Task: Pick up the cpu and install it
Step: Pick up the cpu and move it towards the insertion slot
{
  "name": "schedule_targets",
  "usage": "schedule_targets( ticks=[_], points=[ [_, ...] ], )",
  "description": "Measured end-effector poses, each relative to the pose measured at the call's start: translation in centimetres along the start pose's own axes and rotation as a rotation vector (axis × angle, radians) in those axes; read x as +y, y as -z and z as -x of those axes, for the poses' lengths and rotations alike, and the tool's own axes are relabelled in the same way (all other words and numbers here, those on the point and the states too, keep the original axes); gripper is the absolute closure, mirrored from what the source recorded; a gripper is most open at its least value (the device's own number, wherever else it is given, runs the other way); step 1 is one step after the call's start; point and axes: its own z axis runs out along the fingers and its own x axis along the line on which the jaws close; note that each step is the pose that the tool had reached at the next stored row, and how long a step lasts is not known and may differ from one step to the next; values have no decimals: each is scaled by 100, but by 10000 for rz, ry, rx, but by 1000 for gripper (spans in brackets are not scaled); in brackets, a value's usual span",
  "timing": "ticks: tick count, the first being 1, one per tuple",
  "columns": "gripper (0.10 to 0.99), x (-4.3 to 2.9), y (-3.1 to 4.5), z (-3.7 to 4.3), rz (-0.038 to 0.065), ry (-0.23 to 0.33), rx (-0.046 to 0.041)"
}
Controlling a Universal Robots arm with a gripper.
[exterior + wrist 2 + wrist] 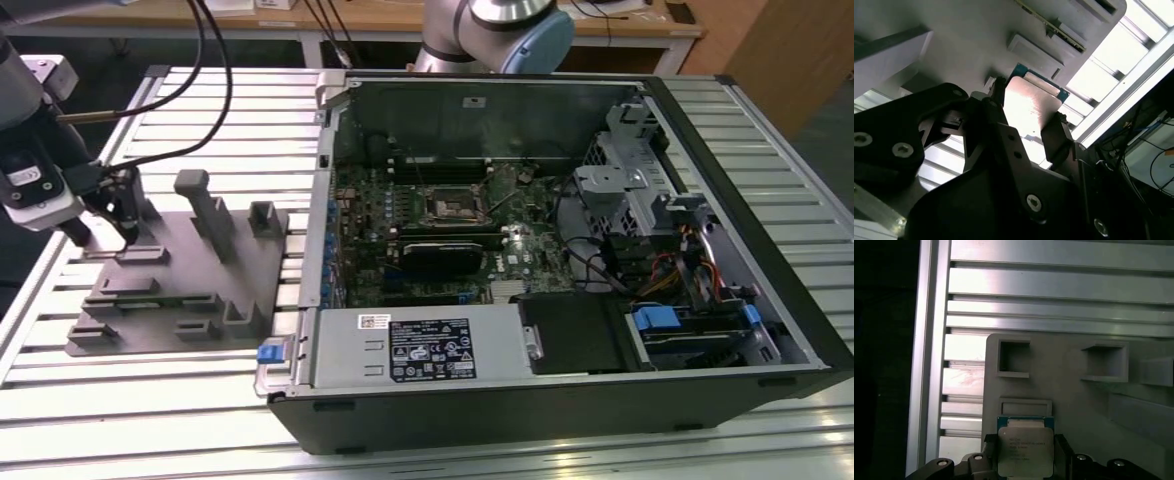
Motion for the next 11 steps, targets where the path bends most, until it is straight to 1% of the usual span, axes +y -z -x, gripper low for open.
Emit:
schedule_targets(
  ticks=[6,11],
  points=[
    [545,2,52,0,0,0,-1],
    [545,2,71,0,0,0,-1]
  ],
)
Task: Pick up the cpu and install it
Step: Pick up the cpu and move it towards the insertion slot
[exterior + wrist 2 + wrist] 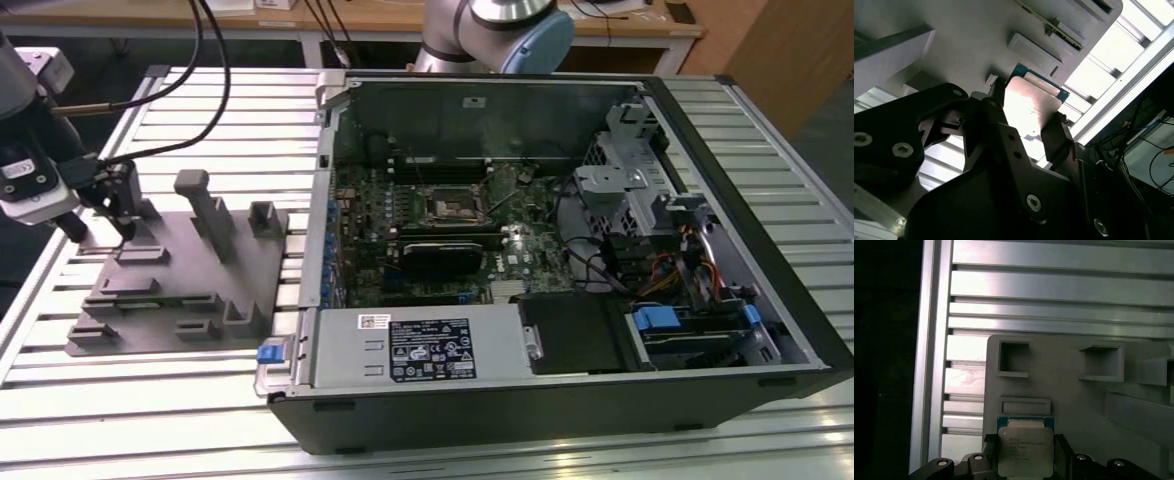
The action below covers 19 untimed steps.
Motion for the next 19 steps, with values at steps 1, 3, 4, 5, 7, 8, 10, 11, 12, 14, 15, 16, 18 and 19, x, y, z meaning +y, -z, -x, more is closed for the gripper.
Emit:
schedule_targets(
  ticks=[1,3,4,5,7,8,10,11,12,14,15,16,18,19],
  points=[
    [545,0,3,0,0,0,0],
    [545,0,9,0,0,0,1],
    [545,1,14,0,-1,0,2],
    [545,1,20,-1,-2,0,3],
    [545,1,31,0,0,0,0],
    [545,2,39,0,-1,0,1],
    [545,2,51,0,0,0,0],
    [545,2,59,0,0,0,0],
    [545,2,67,0,0,0,0],
    [545,3,83,0,0,0,1],
    [545,3,90,0,0,0,1],
    [545,4,97,0,0,0,1],
    [545,4,109,0,0,0,0],
    [545,4,116,0,0,0,0]
  ],
)
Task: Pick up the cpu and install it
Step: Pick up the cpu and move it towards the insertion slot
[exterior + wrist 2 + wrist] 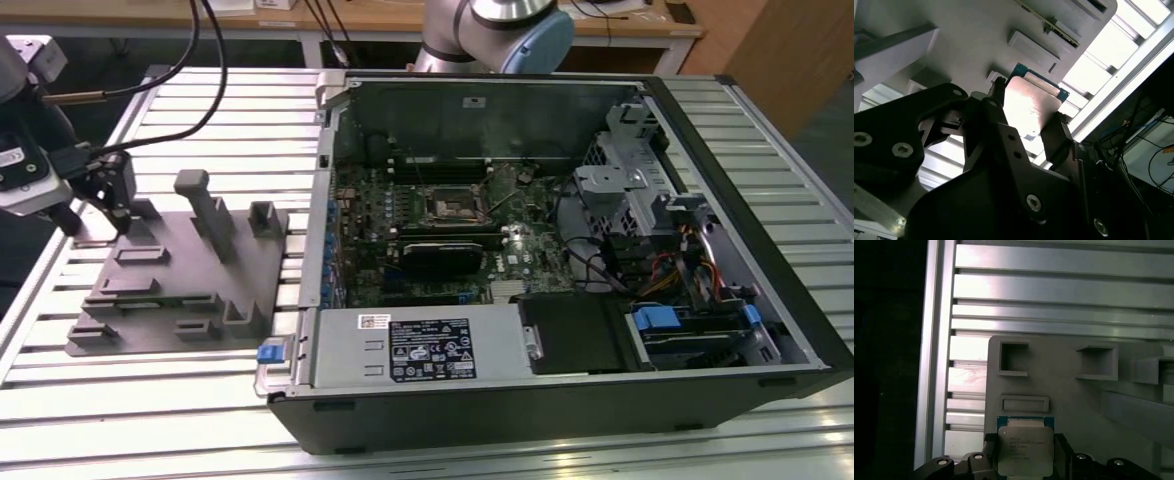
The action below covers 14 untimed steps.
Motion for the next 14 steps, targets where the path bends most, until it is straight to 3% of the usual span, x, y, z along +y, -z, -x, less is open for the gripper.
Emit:
schedule_targets(
  ticks=[14],
  points=[
    [545,3,84,0,1,0,-2]
  ],
)
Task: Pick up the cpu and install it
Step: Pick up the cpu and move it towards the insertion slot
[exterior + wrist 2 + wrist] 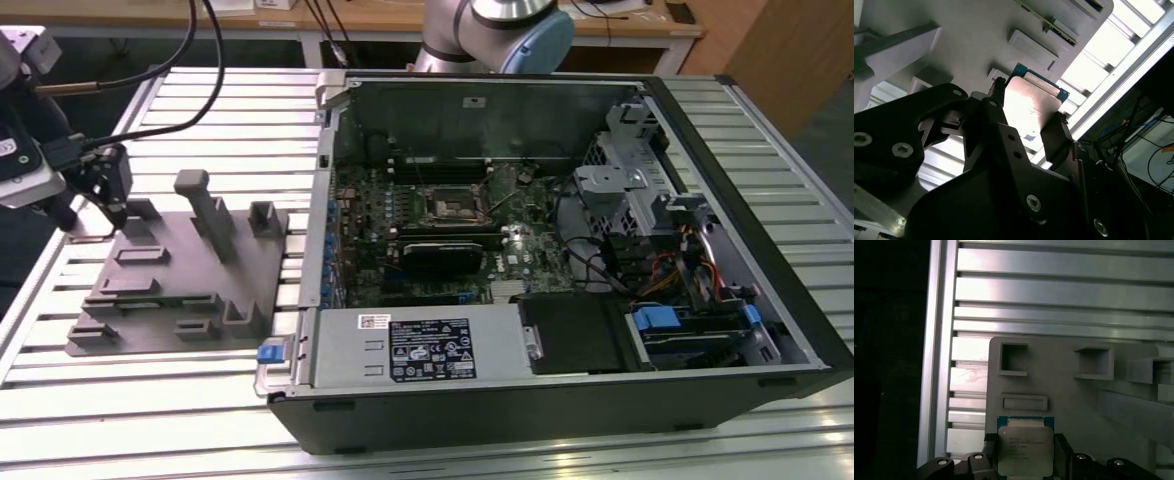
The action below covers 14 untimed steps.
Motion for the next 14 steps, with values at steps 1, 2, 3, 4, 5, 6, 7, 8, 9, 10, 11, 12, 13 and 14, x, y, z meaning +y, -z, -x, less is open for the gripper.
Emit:
schedule_targets(
  ticks=[1,2,3,4,5,6,7,8,9,10,11,12,13,14],
  points=[
    [545,0,5,0,-1,0,1],
    [545,0,9,0,-1,0,2],
    [545,0,12,0,-1,0,2],
    [545,0,15,0,0,0,1],
    [545,1,19,0,0,0,1],
    [545,1,23,0,-1,0,2],
    [545,1,27,0,-1,0,2],
    [545,1,31,0,-1,0,2],
    [545,1,34,0,-1,0,1],
    [545,1,37,0,-1,0,2],
    [545,1,42,0,-1,0,2],
    [545,2,45,0,-1,0,2],
    [545,2,49,0,-1,0,2],
    [545,2,52,0,-1,0,2]
  ],
)
